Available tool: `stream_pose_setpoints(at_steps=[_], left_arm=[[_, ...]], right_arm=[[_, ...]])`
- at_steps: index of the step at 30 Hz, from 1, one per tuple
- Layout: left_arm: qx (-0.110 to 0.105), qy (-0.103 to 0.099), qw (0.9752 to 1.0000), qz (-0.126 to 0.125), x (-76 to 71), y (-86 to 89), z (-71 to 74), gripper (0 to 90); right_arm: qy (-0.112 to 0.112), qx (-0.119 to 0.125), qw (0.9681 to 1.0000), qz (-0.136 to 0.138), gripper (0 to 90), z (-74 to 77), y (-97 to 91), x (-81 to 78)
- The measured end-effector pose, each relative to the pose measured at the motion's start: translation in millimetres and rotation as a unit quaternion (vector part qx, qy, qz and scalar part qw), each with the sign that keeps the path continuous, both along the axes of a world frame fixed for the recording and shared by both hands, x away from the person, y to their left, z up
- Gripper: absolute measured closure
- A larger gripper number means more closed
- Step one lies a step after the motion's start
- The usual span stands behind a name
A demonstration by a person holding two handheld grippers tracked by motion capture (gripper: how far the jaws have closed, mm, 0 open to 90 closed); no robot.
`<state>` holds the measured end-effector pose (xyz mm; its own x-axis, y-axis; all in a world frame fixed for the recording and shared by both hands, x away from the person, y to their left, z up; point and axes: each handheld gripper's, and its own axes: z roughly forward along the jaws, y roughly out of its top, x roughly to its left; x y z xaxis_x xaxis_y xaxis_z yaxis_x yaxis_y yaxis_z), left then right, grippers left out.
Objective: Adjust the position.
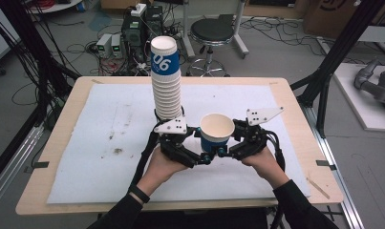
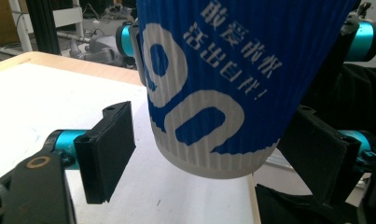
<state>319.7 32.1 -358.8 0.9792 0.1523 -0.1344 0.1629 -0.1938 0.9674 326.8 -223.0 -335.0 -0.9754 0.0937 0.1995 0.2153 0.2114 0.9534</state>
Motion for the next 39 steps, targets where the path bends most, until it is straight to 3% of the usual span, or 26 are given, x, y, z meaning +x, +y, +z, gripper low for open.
stream_pose_setpoints(at_steps=[15,22,24,25,29,39], left_arm=[[-0.006,-0.003,0.9999,-0.01,-1.3,-1.2,-1.3,29.1],[0.003,-0.01,0.9999,-0.012,-1.5,-1.1,-1.5,29.9],[0.004,-0.013,0.9998,-0.014,-1.8,-1.3,-1.4,29.9],[0.005,-0.01,0.9998,-0.014,-1.8,-1.3,-1.5,29.9],[0.006,-0.01,0.9998,-0.016,-1.7,-1.5,-1.8,30.0],[0.012,-0.01,0.9997,-0.021,-1.8,-3.2,-3.3,30.0]], right_arm=[[0.002,0.002,1.0,-0.004,24.9,-1.6,1.0,0.2],[0.0,-0.006,1.0,-0.002,24.4,-1.8,1.2,0.1],[-0.004,-0.007,1.0,0.0,23.5,-1.6,1.5,-0.2],[-0.003,-0.011,0.9999,0.004,18.7,-1.3,2.3,-0.2],[-0.008,-0.015,0.9999,0.0,17.7,0.8,3.5,-2.3],[-0.008,0.004,0.9999,-0.01,17.6,5.2,0.2,-2.9]])
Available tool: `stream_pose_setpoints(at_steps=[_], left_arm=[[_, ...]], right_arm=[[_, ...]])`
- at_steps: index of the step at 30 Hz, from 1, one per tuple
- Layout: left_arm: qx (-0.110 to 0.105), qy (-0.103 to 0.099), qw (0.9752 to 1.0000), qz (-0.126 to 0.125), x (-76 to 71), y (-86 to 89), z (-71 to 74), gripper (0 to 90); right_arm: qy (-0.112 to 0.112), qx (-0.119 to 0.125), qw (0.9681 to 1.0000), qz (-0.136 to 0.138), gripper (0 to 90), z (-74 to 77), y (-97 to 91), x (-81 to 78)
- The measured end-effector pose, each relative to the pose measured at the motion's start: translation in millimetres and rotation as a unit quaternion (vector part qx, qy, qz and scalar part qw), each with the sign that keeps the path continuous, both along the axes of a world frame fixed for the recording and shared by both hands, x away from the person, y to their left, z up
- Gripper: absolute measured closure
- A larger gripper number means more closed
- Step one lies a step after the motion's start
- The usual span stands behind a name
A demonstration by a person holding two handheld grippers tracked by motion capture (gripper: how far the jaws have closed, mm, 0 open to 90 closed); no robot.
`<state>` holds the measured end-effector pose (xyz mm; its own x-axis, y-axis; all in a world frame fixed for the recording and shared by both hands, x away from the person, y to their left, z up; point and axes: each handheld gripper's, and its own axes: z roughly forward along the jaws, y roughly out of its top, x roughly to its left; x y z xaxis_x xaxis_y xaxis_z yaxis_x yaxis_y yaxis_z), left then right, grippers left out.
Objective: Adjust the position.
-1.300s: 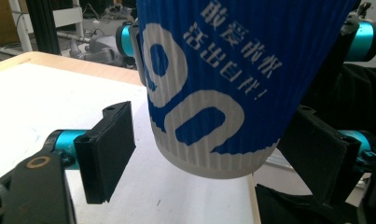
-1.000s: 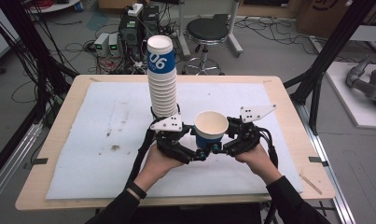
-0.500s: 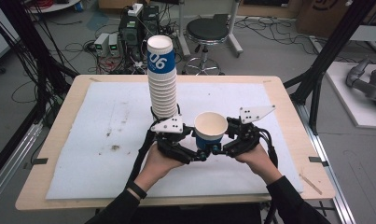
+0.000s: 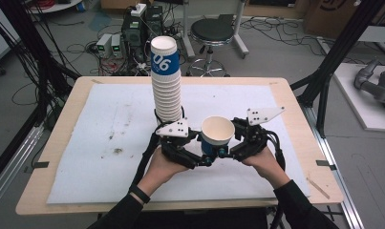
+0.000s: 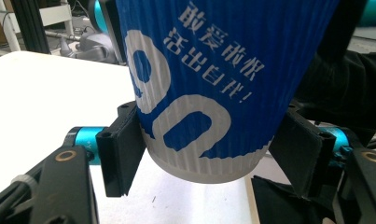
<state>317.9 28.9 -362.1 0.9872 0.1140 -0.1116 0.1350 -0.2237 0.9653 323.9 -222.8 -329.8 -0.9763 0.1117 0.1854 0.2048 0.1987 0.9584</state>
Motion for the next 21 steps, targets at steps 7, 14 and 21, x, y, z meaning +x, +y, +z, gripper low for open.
stream_pose_setpoints(at_steps=[7,14,21], left_arm=[[-0.001,0.005,1.0,-0.004,0.6,0.0,-0.5,27.7],[-0.017,0.013,0.9998,-0.001,-0.2,-0.8,1.7,20.1],[-0.026,0.016,0.9995,-0.002,-0.2,0.1,2.3,20.5]], right_arm=[[-0.011,0.006,0.9999,-0.001,22.6,0.4,-1.7,-1.4],[-0.012,0.006,0.9999,0.001,23.1,-0.7,0.2,-2.3],[-0.014,0.001,0.9999,0.004,23.1,-2.2,3.8,-3.9]])
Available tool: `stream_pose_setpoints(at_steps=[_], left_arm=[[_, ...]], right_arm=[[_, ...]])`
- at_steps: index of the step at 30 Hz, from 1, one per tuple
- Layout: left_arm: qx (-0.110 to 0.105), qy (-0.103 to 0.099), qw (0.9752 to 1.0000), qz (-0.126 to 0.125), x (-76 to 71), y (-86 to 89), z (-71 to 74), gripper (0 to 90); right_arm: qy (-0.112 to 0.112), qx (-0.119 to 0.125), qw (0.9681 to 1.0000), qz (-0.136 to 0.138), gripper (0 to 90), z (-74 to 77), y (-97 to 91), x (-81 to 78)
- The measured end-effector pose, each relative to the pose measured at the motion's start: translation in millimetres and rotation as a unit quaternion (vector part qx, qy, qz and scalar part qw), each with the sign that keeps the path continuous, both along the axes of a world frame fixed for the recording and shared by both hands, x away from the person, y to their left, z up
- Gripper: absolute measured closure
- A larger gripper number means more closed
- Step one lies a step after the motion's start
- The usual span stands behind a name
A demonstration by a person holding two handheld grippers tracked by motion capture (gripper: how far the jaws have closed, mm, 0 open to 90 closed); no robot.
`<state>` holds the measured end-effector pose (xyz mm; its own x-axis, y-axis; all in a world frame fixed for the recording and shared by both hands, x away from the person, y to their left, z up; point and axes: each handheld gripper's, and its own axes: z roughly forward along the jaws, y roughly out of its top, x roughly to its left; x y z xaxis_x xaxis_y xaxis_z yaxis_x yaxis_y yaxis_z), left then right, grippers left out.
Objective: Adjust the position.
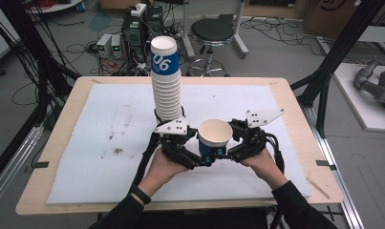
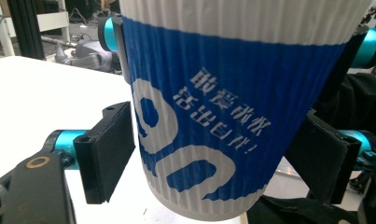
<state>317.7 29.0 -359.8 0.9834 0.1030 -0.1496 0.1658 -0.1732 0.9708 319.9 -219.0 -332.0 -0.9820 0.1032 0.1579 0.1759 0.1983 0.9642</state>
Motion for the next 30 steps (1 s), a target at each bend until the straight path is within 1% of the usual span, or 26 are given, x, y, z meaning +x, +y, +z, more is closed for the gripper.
stream_pose_setpoints(at_steps=[1,2,5,8,11,17,20,27,29,30], left_arm=[[0.002,-0.003,1.0,-0.003,-0.2,0.1,0.0,22.5],[0.003,-0.005,1.0,-0.003,-0.6,-0.1,0.0,26.8],[0.006,-0.01,0.9999,-0.003,-1.3,-0.5,0.0,27.7],[0.009,-0.01,0.9999,-0.003,-1.5,-0.6,-0.3,27.7],[0.013,-0.014,0.9998,-0.005,-1.6,-1.1,-0.9,27.8],[0.014,-0.015,0.9998,-0.007,-1.8,-1.8,-1.9,27.8],[0.016,-0.018,0.9997,-0.006,-1.3,-1.9,-2.4,27.9],[0.014,-0.019,0.9997,-0.005,-1.1,-1.7,-2.9,27.6],[0.019,-0.021,0.9996,0.001,-1.3,-1.8,-2.8,25.0],[0.019,-0.019,0.9996,0.005,-1.5,-2.0,-3.0,23.0]], right_arm=[[0.0,0.0,1.0,0.001,23.1,-0.1,0.1,0.1],[-0.002,0.0,1.0,0.0,23.1,-0.3,0.6,0.1],[-0.001,-0.002,1.0,0.003,22.5,-0.4,0.6,0.1],[-0.001,-0.004,1.0,0.004,20.9,-0.4,1.0,0.4],[0.0,-0.003,1.0,-0.001,18.4,0.4,1.5,-0.3],[0.008,0.015,0.9998,0.003,17.8,3.6,-1.1,-0.4],[0.014,0.017,0.9998,0.004,18.2,3.6,-1.5,0.2],[0.007,0.018,0.9998,0.002,20.2,3.4,-2.0,0.4],[0.005,0.017,0.9998,0.002,21.0,3.6,-2.2,0.3],[0.005,0.017,0.9998,0.003,21.1,3.5,-2.4,0.5]])
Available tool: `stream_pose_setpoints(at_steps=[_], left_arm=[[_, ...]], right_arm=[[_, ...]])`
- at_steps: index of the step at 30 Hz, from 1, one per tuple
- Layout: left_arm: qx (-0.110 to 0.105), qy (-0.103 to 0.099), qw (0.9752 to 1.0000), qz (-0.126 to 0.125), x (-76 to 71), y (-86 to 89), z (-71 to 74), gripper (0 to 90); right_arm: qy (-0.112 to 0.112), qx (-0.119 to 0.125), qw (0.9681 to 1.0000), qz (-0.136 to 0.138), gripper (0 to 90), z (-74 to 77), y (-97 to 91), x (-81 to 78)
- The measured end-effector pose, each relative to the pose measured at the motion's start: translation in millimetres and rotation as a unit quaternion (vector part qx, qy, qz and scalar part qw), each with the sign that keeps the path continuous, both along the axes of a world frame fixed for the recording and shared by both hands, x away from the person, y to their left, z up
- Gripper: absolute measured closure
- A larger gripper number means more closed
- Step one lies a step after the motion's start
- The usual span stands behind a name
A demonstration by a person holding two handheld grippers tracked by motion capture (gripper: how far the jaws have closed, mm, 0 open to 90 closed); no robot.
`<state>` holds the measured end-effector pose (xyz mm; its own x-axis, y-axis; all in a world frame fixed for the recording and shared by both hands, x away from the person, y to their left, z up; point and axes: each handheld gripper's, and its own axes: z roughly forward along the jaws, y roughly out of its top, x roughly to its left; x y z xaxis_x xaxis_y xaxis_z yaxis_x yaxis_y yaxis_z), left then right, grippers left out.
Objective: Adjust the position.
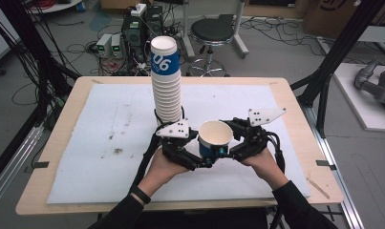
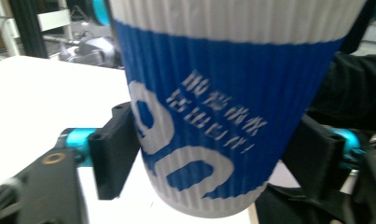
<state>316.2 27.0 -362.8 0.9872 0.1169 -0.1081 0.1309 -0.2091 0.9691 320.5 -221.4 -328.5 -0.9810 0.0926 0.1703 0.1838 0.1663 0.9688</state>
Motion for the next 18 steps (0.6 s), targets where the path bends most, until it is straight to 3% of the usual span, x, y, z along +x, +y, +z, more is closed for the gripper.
stream_pose_setpoints(at_steps=[9,18], left_arm=[[0.016,-0.007,0.9996,0.023,1.0,11.0,2.9,16.7],[0.006,-0.022,0.9983,0.054,-0.5,37.9,14.1,16.7]], right_arm=[[-0.007,-0.004,0.9999,-0.012,21.1,1.3,-6.1,1.6],[-0.015,-0.013,0.9995,-0.027,21.1,1.0,-13.7,5.4]])
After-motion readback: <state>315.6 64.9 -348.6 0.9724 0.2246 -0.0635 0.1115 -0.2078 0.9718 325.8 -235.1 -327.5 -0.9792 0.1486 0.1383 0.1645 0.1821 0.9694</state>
